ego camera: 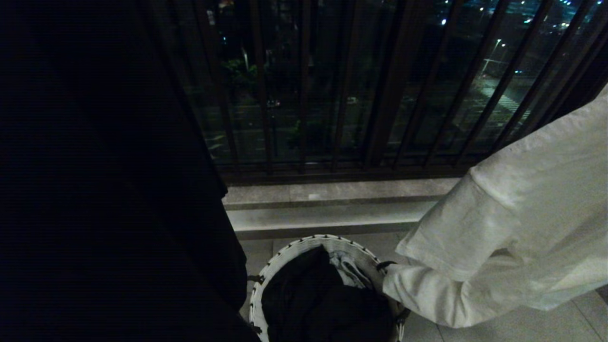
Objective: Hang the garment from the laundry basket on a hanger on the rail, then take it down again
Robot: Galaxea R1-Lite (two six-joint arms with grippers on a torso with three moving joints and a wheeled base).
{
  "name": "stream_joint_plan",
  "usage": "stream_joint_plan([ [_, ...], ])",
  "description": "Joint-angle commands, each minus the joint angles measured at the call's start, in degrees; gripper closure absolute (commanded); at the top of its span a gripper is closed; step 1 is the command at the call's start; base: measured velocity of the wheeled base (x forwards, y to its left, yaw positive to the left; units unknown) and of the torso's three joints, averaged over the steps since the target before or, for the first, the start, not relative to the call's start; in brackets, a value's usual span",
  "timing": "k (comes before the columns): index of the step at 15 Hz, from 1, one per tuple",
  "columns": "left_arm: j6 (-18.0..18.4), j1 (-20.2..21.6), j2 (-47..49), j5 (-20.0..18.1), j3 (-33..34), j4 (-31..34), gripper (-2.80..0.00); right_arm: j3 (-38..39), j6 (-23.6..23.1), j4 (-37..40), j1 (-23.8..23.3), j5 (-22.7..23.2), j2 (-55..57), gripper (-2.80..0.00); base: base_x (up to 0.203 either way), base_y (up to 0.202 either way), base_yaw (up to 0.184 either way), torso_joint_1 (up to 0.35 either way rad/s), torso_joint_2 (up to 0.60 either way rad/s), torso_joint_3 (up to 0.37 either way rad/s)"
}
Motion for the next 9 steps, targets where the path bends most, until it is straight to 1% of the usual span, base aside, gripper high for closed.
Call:
stream_joint_plan([
  [1,0.0,0.0,0.0,0.0,0.2,0.0,0.00,-1.0,-0.1,1.5,0.0,-0.4,-1.3,0.00,0.000,0.000,0.000,0.003,0.00,0.206],
  [4,0.0,0.0,0.0,0.0,0.2,0.0,0.00,-1.7,-0.1,5.7,0.0,-0.8,-2.9,0.00,0.000,0.000,0.000,-0.002,0.00,0.203],
  [7,0.0,0.0,0.0,0.0,0.2,0.0,0.00,-3.9,-0.1,10.0,0.0,-1.3,-3.8,0.00,0.000,0.000,0.000,-0.002,-0.01,0.002],
  [9,0.0,0.0,0.0,0.0,0.2,0.0,0.00,-4.2,-0.1,10.6,-0.3,-1.5,-3.9,0.00,0.000,0.000,0.000,0.000,0.00,0.000],
])
